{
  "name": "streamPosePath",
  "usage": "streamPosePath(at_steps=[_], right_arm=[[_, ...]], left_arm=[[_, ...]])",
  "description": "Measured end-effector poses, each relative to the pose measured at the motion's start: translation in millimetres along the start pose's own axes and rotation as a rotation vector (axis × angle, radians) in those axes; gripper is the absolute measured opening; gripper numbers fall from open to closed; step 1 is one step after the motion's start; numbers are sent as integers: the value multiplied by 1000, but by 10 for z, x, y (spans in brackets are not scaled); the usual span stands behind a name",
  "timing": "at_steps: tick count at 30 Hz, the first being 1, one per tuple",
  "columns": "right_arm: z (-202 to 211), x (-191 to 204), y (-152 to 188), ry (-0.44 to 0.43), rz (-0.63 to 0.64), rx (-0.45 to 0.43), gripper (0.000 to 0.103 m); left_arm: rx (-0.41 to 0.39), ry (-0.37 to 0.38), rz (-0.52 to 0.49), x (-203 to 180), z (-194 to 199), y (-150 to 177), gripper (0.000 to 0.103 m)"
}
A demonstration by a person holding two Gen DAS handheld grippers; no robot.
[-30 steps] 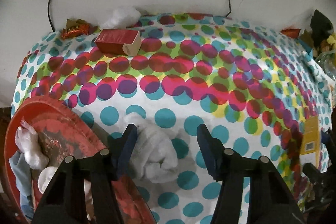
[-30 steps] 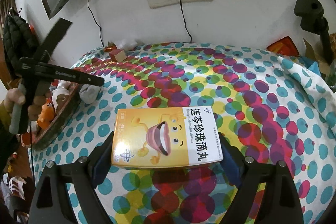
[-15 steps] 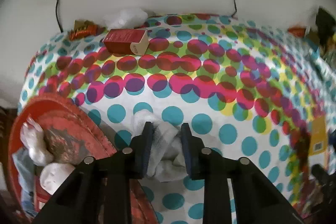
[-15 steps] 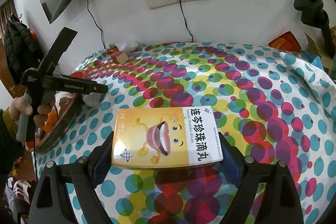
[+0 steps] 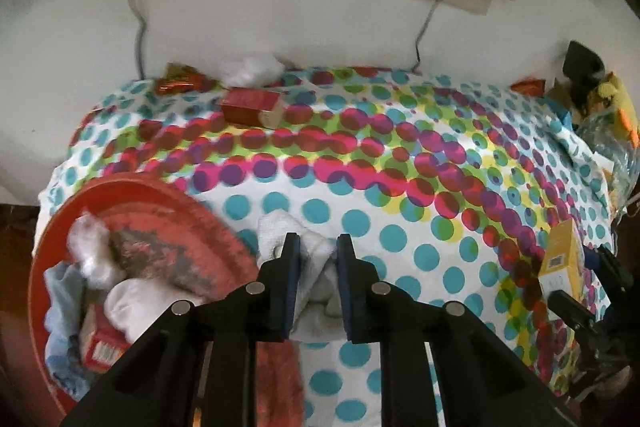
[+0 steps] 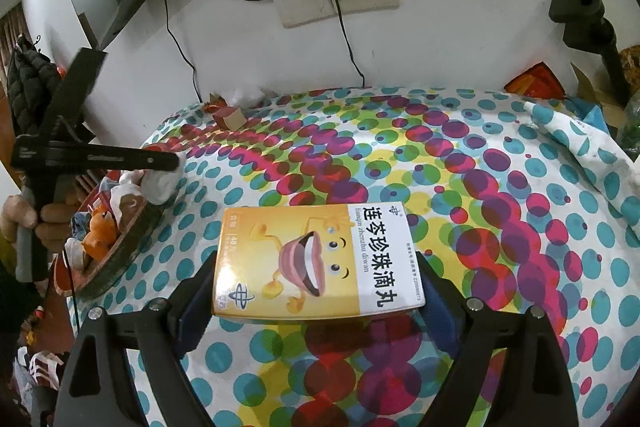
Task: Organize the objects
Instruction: 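Carry the white sock into the red tray with the left gripper while the right gripper carries the yellow box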
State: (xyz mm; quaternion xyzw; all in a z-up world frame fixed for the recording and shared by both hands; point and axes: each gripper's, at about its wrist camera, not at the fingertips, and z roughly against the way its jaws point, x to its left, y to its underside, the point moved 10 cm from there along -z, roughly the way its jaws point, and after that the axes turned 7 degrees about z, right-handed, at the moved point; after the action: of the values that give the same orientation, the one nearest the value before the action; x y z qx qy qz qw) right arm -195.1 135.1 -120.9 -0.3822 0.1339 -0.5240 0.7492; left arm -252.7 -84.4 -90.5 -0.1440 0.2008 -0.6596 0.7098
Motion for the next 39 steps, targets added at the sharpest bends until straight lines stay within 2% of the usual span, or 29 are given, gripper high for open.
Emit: streamPosePath(at_steps=[2, 10, 19, 30, 39], right_arm=[[12, 34, -8, 1, 4, -3, 90], [42, 346, -80, -10, 49, -11, 90], [-87, 1007, -215, -68, 133, -10, 90], [-470, 2068, -484, -175, 250, 13, 90], [-967, 2572, -718, -222, 241, 56, 90]], left_arm=[[-15, 8, 26, 123, 134, 23, 16], [-54, -62, 113, 884, 540, 209, 16], [-58, -131, 200, 1691, 715, 517, 17], [-54, -157, 243, 2110, 658, 792, 17], [-93, -177, 254, 2294, 687, 907, 22]])
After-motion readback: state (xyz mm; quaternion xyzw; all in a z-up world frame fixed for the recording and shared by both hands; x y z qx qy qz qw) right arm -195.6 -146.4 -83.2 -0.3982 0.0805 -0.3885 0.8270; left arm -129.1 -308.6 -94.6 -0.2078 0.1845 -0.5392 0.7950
